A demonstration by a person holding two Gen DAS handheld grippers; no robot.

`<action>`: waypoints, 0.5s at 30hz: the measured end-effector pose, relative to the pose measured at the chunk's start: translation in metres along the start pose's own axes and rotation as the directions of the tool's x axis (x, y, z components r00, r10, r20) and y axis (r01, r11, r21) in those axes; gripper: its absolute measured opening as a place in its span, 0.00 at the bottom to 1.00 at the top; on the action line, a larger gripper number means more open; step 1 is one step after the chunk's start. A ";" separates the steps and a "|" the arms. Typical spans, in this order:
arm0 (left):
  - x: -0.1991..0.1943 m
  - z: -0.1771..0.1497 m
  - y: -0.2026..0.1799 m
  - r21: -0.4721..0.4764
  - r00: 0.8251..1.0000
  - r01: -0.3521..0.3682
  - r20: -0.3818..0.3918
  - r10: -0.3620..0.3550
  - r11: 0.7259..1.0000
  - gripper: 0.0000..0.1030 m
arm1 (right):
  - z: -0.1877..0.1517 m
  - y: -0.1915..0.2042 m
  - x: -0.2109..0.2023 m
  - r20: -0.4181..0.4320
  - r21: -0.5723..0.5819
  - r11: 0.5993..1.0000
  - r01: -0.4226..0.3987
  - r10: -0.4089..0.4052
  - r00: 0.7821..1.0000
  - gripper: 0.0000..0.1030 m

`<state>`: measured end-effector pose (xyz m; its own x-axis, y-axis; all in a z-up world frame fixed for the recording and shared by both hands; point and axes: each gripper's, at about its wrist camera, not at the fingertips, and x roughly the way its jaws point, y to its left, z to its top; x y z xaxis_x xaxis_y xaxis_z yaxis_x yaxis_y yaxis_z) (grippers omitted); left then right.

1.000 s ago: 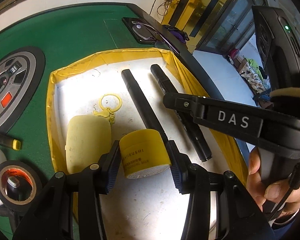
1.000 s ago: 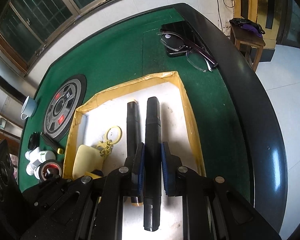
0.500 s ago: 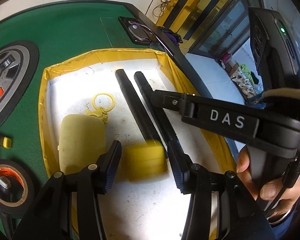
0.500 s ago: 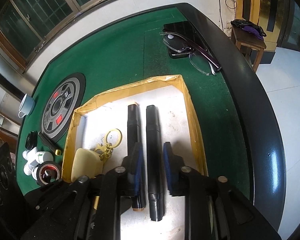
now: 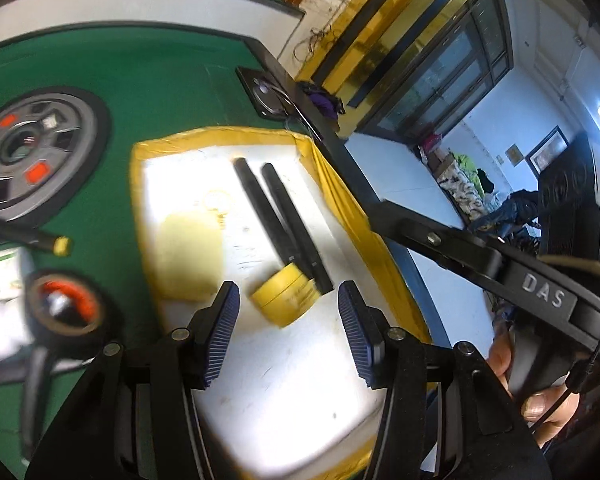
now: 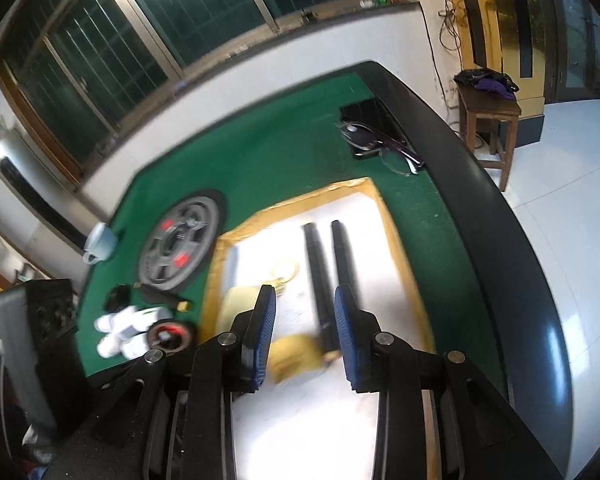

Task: Organize rigid objects
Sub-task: 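Lower into the tray and open both tools to release jar and marker, then move both tools back over the remaining objects on the table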

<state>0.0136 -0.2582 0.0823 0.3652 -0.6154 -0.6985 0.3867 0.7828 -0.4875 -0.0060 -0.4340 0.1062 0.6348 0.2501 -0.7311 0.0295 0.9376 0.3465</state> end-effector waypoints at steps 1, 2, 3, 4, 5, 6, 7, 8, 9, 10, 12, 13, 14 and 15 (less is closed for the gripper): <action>-0.008 -0.003 0.004 0.006 1.000 -0.005 0.012 0.005 1.000 0.48 | -0.006 0.004 -0.005 0.011 0.005 1.000 -0.024 0.024 1.000 0.26; -0.015 -0.006 0.008 0.010 1.000 -0.006 0.024 0.006 1.000 0.48 | -0.010 0.006 -0.007 0.015 0.005 0.999 -0.038 0.038 0.999 0.27; -0.020 -0.006 0.011 0.009 0.999 -0.006 0.033 0.006 1.000 0.48 | -0.013 0.010 -0.007 0.017 0.004 0.999 -0.047 0.047 0.999 0.27; -0.026 -0.009 0.016 0.008 0.999 -0.006 0.042 0.005 1.000 0.48 | -0.018 0.017 -0.007 0.017 0.002 0.998 -0.058 0.058 0.998 0.27; -0.033 -0.011 0.021 0.009 0.999 -0.002 0.046 0.001 1.000 0.48 | -0.022 0.021 -0.006 0.015 0.000 0.998 -0.064 0.064 0.998 0.27; -0.038 -0.012 0.026 0.007 0.999 0.002 0.052 -0.003 1.000 0.48 | -0.026 0.028 -0.004 0.009 -0.006 0.997 -0.072 0.072 0.997 0.27; -0.042 -0.015 0.030 0.003 0.998 0.004 0.060 -0.004 1.000 0.48 | -0.030 0.036 -0.002 0.004 -0.014 0.997 -0.082 0.082 0.997 0.27; -0.048 -0.018 0.036 0.000 0.998 0.005 0.068 -0.005 1.000 0.48 | -0.035 0.042 0.000 0.001 -0.017 0.996 -0.090 0.090 0.996 0.27; -0.049 -0.020 0.040 0.000 0.997 0.003 0.072 -0.003 1.000 0.48 | -0.039 0.049 0.003 -0.006 -0.021 0.995 -0.101 0.101 0.995 0.27; -0.055 -0.023 0.045 0.000 0.997 -0.001 0.078 0.001 1.000 0.48 | -0.044 0.056 0.004 -0.013 -0.026 0.993 -0.112 0.111 0.994 0.27; -0.061 -0.028 0.053 -0.002 0.996 -0.007 0.092 0.007 1.000 0.48 | -0.055 0.071 0.008 -0.025 -0.037 0.990 -0.137 0.136 0.990 0.27; -0.067 -0.031 0.059 -0.003 0.995 -0.010 0.101 0.010 1.000 0.48 | -0.059 0.080 0.012 -0.034 -0.047 0.989 -0.143 0.142 0.989 0.27; -0.070 -0.032 0.064 -0.004 0.994 -0.013 0.107 0.013 1.000 0.48 | -0.063 0.086 0.014 -0.041 -0.054 0.988 -0.146 0.144 0.989 0.27; -0.074 -0.034 0.069 -0.006 0.994 -0.015 0.112 0.016 1.000 0.48 | -0.068 0.093 0.018 -0.049 -0.063 0.987 -0.151 0.148 0.988 0.27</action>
<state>-0.0155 -0.1560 0.0825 0.4637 -0.6095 -0.6431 0.3759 0.7926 -0.4801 -0.0445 -0.3259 0.0857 0.5938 0.3977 -0.6995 -0.1153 0.9024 0.4152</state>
